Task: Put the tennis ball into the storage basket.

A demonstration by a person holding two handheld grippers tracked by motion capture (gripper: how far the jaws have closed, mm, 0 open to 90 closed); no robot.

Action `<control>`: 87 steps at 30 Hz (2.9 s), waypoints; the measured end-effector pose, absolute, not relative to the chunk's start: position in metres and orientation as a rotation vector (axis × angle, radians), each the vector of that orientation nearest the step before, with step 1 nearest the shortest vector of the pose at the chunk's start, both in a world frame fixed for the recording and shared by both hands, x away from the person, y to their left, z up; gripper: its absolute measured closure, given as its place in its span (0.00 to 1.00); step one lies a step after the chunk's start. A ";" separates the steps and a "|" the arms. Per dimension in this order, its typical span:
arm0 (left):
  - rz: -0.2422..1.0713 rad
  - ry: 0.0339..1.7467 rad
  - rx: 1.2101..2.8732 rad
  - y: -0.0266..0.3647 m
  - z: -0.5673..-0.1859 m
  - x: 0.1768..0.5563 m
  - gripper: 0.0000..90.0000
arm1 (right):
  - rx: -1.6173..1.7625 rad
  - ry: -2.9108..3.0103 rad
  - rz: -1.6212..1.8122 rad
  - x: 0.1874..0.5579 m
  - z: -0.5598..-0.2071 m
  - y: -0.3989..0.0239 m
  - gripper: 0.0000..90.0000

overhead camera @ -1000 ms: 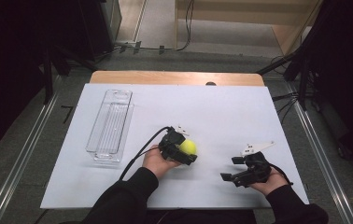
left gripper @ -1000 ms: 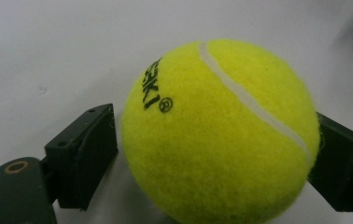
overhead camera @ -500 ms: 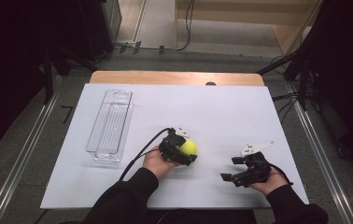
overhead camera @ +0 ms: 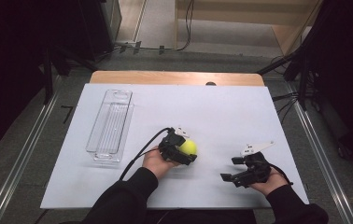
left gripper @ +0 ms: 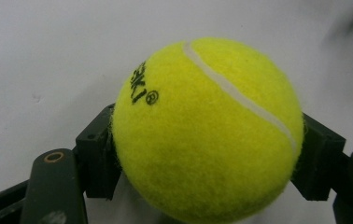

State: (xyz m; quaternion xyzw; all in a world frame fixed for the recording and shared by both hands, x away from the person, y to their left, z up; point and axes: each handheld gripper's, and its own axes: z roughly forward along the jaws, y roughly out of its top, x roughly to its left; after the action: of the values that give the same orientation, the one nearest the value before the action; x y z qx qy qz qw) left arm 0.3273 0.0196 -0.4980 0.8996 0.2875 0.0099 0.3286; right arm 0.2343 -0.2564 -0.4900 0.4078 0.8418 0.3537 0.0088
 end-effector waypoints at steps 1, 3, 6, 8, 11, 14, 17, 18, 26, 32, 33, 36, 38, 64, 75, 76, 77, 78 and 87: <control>0.024 0.751 2.354 0.020 -0.498 0.327 0.28 | 1.271 2.630 1.106 0.234 -0.490 -0.256 0.15; 0.024 0.746 2.357 0.020 -0.498 0.327 0.28 | 1.270 2.631 1.104 0.234 -0.490 -0.256 0.15; 0.028 0.749 2.353 0.020 -0.497 0.328 0.28 | 1.269 2.631 1.103 0.234 -0.490 -0.257 0.15; 0.031 0.745 2.359 0.022 -0.496 0.329 0.28 | 1.269 2.631 1.103 0.234 -0.490 -0.257 0.16; 0.022 0.754 2.346 0.023 -0.494 0.330 0.28 | 1.270 2.631 1.104 0.234 -0.490 -0.257 0.16; 0.028 0.754 2.343 0.025 -0.492 0.330 0.28 | 1.272 2.631 1.104 0.234 -0.490 -0.256 0.16; 0.026 0.758 2.338 0.026 -0.490 0.330 0.28 | 1.273 2.631 1.104 0.234 -0.490 -0.256 0.15; 0.027 0.759 2.338 0.027 -0.489 0.331 0.28 | 1.273 2.631 1.104 0.234 -0.490 -0.256 0.16; 0.019 0.746 2.316 0.030 -0.478 0.329 0.28 | 1.273 2.632 1.103 0.234 -0.490 -0.256 0.16; 0.015 0.718 2.316 0.031 -0.470 0.324 0.28 | 1.274 2.632 1.102 0.234 -0.490 -0.256 0.15; 0.013 0.713 2.314 0.031 -0.468 0.324 0.28 | 1.275 2.632 1.102 0.234 -0.490 -0.256 0.15; 0.016 0.708 2.306 0.031 -0.464 0.323 0.28 | 1.277 2.634 1.101 0.234 -0.490 -0.256 0.16; 0.017 0.705 2.308 0.032 -0.462 0.323 0.28 | 1.273 2.633 1.100 0.234 -0.490 -0.256 0.16; -0.028 0.691 2.288 0.048 -0.427 0.318 0.28 | 1.275 2.631 1.103 0.234 -0.490 -0.256 0.15; -0.023 0.703 2.265 0.054 -0.421 0.320 0.28 | 1.273 2.630 1.104 0.234 -0.490 -0.256 0.15; -0.018 0.705 2.269 0.055 -0.420 0.320 0.28 | 1.273 2.630 1.104 0.234 -0.490 -0.256 0.16; -0.014 0.709 2.270 0.055 -0.420 0.321 0.28 | 1.272 2.630 1.102 0.234 -0.490 -0.256 0.16; -0.013 0.709 2.272 0.056 -0.420 0.321 0.28 | 1.272 2.629 1.101 0.234 -0.490 -0.256 0.15; -0.007 0.717 2.264 0.062 -0.417 0.323 0.28 | 1.277 2.624 1.102 0.234 -0.490 -0.256 0.15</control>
State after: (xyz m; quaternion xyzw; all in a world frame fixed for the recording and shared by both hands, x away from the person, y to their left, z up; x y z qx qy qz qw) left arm 0.3230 0.0625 -0.4165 0.8841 0.2800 -0.0027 0.3740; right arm 0.2344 -0.2562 -0.4899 0.4094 0.8412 0.3531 0.0111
